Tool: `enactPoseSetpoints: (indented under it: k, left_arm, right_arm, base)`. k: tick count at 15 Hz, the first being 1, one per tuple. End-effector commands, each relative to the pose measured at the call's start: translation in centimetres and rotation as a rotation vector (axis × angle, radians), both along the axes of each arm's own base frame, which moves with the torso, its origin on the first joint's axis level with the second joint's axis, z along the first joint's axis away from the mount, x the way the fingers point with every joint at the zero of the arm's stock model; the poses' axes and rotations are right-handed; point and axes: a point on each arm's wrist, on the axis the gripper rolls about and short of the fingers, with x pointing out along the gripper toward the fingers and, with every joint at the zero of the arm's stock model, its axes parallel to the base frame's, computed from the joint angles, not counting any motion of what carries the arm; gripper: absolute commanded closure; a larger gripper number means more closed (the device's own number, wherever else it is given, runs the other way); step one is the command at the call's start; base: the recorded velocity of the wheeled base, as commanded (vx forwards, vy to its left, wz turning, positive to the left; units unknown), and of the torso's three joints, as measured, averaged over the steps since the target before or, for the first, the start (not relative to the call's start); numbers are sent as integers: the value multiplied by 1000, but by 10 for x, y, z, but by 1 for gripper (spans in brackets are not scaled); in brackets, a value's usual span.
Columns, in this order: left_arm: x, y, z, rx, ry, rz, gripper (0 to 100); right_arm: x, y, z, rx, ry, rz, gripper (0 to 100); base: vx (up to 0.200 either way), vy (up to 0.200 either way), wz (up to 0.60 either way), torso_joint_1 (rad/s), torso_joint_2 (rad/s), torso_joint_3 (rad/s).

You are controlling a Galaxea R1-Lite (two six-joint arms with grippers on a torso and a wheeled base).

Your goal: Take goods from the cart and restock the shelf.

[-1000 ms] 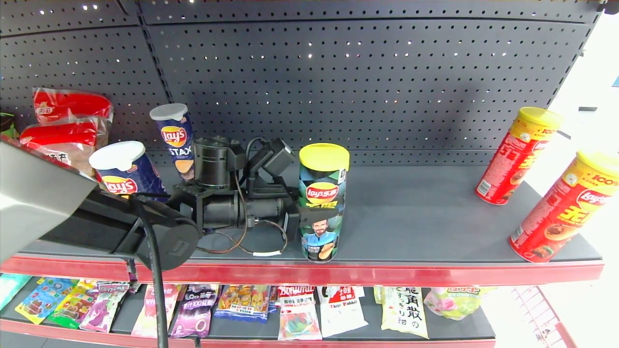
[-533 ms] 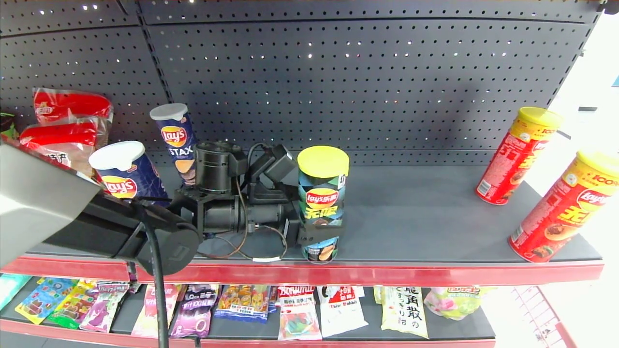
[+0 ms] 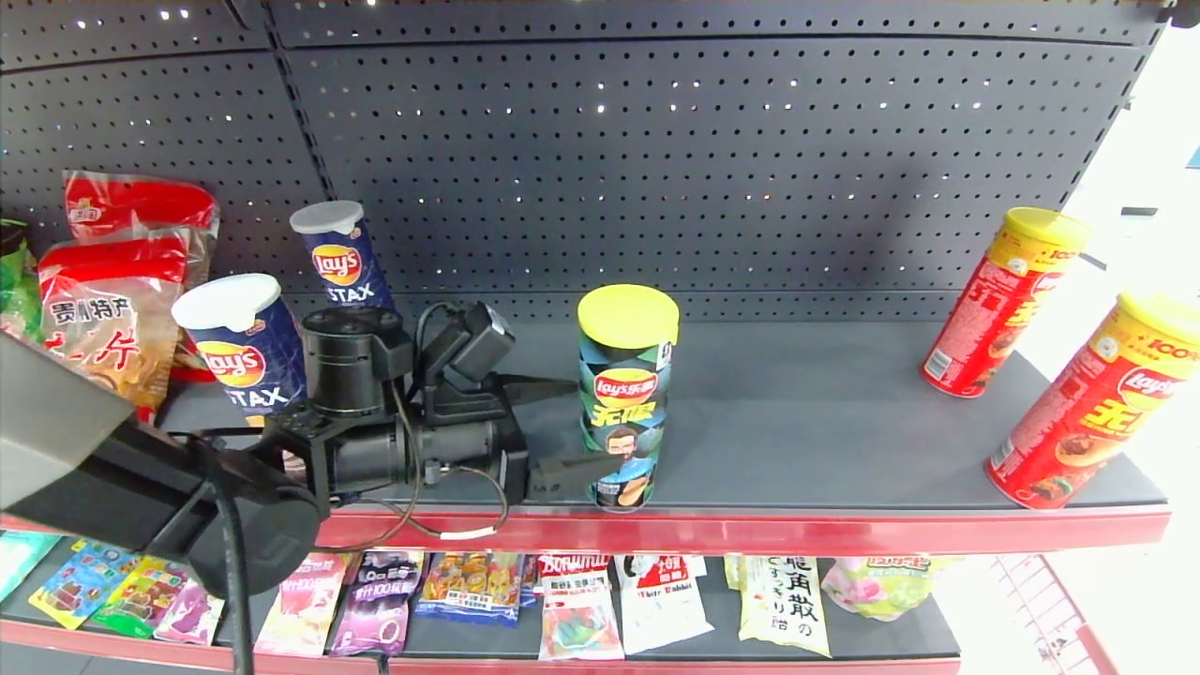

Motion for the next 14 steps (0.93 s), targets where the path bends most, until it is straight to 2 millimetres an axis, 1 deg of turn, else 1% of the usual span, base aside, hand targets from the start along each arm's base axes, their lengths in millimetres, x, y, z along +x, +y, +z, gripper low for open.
enactPoseSetpoints:
  k: [1,2,3,4,5,6,7,10,12,13,14]
  left_arm:
    - [-19,14,20,-31,-20,38,0]
    - [-26,17,25,-36,-22,61,0]
    - [-34,22,28,-38,-27,75,0]
    - [-42,26,29,-37,-27,84,0]
    - [-49,30,29,-33,-24,93,0]
    - [-56,34,30,-33,-21,107,0]
    - [-65,38,33,-43,-18,120,0]
    - [-85,49,36,-51,-19,154,0]
    - [-93,53,38,-56,-31,162,0]
    - [-100,56,40,-61,-41,171,0]
    - [-103,58,41,-64,-48,179,0]
  right_arm:
    - [11,3,29,-7,33,22,100]
    - [21,6,49,-13,57,24,100]
    - [37,10,73,-17,79,47,100]
    - [53,15,93,-20,99,74,100]
    - [69,21,107,-26,120,93,100]
    - [85,26,117,-32,128,103,100]
    - [107,35,126,-37,121,123,100]
    - [179,61,142,-24,77,145,100]
    - [210,72,150,-14,82,206,100]
    - [235,81,154,-19,83,215,100]
    - [248,85,156,-24,80,216,100]
  base:
    - [0,0,0,0,0,0]
    - [0,0,0,0,0,0]
    - [0,0,0,0,0,0]
    - [0,0,0,0,0,0]
    - [0,0,0,0,0,0]
    - [0,0,0,0,0,0]
    - [0,0,0,0,0,0]
    - [0,0,0,0,0,0]
    - [0,0,0,0,0,0]
    - [0,0,0,0,0,0]
    - [0,0,0,0,0,0]
